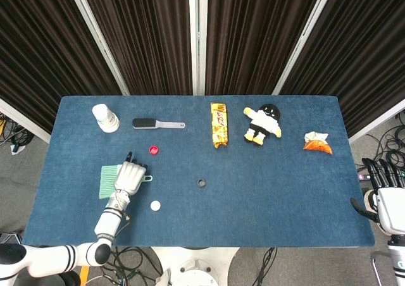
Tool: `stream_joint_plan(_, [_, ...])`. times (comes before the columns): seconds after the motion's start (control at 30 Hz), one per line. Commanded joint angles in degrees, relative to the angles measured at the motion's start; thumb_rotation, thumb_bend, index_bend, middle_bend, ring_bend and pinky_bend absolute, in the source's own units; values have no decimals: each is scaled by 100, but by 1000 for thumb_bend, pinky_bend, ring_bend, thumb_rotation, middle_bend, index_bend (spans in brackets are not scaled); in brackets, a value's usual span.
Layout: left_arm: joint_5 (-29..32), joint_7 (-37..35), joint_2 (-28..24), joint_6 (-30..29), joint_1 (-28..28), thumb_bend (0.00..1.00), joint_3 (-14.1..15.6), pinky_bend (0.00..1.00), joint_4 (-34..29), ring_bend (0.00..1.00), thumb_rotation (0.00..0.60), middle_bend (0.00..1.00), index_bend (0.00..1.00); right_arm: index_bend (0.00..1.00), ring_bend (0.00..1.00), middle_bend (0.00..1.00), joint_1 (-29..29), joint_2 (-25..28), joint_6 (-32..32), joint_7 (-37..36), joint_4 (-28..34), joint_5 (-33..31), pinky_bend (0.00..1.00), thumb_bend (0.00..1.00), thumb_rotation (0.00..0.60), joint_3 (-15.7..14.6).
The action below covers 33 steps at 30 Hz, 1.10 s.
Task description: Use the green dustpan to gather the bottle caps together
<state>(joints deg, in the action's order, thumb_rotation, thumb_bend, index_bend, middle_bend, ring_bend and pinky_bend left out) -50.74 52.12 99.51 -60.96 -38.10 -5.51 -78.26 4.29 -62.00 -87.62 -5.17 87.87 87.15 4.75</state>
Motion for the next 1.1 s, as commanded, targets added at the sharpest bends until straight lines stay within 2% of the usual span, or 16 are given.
stream_joint_plan(0.03, [14,-6,28,16,-9,272,35,115,41,309,600,463,402,16,0,112,-6,-3,4,-15,-8,-11,31,122,600,0])
stream_joint_plan(0.17, [-61,-128,62,29,6,285,95,121,124,330,600,482,426,16,0,112,-23,2,-12,-29,-12,-12,31,122,600,-3])
stream_joint_plan(0.37, [-436,-604,59,28,79,323,192,204,266,382,600,531,482,16,0,113,-54,9,-34,-47,-6,-28,31,122,600,-6])
stream_joint_plan(0.57, [-1125,-1646,-273,-99,260,364,236,350,104,430,600,583,530,16,0,117,-32,1,-25,-79,-19,6,31,122,600,3])
stream_joint_plan(0.67, [-1412,-2223,-583,-241,412,371,233,398,-129,439,600,594,536,16,0,118,10,24,-4,-94,-10,52,31,122,600,15])
stream_joint_plan(0.87, [-1682,-3350,-1307,-607,818,377,133,397,-853,465,600,621,563,16,0,119,66,-1,43,-168,-104,21,31,122,600,64])
stream_joint_plan(1.1, [-1754,-4029,-1740,-896,1198,379,99,399,-1578,467,600,626,568,16,0,119,159,-22,144,-271,-261,12,31,121,600,101])
